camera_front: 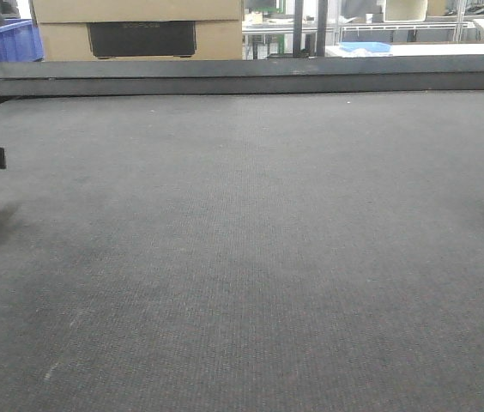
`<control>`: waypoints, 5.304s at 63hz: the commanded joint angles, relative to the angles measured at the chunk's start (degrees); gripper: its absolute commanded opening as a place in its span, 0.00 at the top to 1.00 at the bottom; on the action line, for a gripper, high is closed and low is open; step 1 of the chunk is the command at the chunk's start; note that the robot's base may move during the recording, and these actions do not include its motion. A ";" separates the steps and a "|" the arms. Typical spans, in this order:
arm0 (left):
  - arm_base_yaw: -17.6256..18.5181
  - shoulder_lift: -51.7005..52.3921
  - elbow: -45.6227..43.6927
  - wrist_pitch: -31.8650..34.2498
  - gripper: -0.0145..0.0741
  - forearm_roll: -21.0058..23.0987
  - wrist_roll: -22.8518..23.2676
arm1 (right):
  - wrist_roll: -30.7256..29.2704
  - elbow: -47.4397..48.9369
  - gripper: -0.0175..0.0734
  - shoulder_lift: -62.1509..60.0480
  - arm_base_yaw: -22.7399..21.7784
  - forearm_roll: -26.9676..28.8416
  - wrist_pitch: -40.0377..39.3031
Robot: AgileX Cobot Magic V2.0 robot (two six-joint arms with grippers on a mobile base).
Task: Place cylindrical capacitor in blue bin on shelf
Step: 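Close the left gripper on the orange capacitor and lift it, then lower the right gripper onto the maroon capacitor and close it, then lift the maroon capacitor with the right gripper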
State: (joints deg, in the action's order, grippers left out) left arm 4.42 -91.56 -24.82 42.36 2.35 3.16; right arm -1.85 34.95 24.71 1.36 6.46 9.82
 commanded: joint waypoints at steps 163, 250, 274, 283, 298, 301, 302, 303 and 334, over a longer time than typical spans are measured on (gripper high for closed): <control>-0.10 50.55 -22.57 -62.43 0.96 -3.23 0.13 | -0.23 -16.68 0.19 47.94 2.84 -0.98 -44.38; -0.10 50.55 -22.57 -62.45 0.96 -3.01 0.13 | -3.68 -12.83 0.19 84.45 2.84 2.49 -79.79; -0.10 50.55 -22.57 -62.45 0.96 -3.01 0.13 | -3.68 -12.83 0.85 84.45 2.84 2.49 -79.79; -0.10 50.55 -22.57 -62.45 0.96 -3.01 0.13 | -3.68 -12.83 0.98 84.34 2.84 2.49 -79.79; -0.10 50.55 -23.45 -64.55 0.96 -3.03 0.13 | -3.68 -12.83 0.98 75.65 2.84 2.49 -70.72; -0.10 50.55 -23.45 -64.55 0.96 -3.03 0.13 | -3.68 -12.51 0.98 71.13 2.84 2.49 -64.92; -0.10 50.55 -23.45 -64.55 0.96 -3.03 0.13 | -3.68 -12.32 0.98 69.89 2.84 2.49 -63.08; -0.10 50.55 -23.45 -64.55 0.96 -3.03 0.13 | -3.68 -12.00 0.98 67.94 2.84 2.49 -59.92; -0.10 50.55 -25.19 -74.25 0.96 -3.17 0.13 | -3.68 10.60 0.98 35.77 2.84 0.85 6.13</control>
State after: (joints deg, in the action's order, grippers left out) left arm 4.42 -41.38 -48.73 -28.88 -0.84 3.08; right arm -5.15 41.41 63.45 4.10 7.90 7.42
